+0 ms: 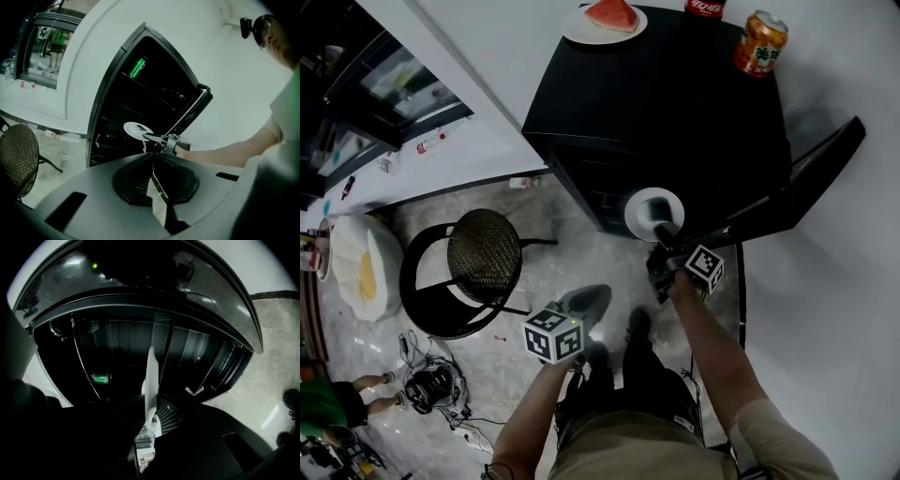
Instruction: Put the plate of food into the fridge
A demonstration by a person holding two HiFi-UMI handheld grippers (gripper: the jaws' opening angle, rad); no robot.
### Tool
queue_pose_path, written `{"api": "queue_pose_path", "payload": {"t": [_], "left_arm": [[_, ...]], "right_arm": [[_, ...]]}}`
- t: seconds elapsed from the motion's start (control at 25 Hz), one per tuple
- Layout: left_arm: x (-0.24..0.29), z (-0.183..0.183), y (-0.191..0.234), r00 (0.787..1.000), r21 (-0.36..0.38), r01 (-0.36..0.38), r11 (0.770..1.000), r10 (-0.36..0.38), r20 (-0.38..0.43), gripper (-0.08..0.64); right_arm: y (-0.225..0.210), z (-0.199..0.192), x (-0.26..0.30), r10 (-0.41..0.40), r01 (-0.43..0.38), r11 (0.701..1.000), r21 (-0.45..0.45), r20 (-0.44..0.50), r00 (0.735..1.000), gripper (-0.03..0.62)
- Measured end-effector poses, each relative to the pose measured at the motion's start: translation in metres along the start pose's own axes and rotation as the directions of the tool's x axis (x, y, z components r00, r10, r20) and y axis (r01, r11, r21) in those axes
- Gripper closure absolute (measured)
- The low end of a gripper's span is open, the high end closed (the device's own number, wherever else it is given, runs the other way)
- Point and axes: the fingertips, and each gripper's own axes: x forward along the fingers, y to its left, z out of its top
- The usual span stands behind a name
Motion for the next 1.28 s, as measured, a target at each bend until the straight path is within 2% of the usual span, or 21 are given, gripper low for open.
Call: {"api": "queue_pose_path", "payload": {"t": [0.72,0.96,1.28], "left_arm": [[0.003,-0.002,0.015,1.0,-0.028,-0.031,0.999,0.031,0.0,0.548],[0.009,-0.009,0.02,0.999,-0.025,-0.039,0.999,0.039,-0.023,0.548],[0.002,-0.02,0.025,0.998,-0.042,-0.058,0.997,0.057,-0.034,0.548]], "right_arm": [[-0.011,0.013,0.024,-0.005,0.003,0.999,0.043,0.039,0.999,0.551],[-0.021,0.014,0.028,-0.031,0.029,0.998,0.055,0.044,0.999,0.555],[-0.021,0.021,0.043,-0.016,0.014,0.999,0.052,0.05,0.999,0.557]]}}
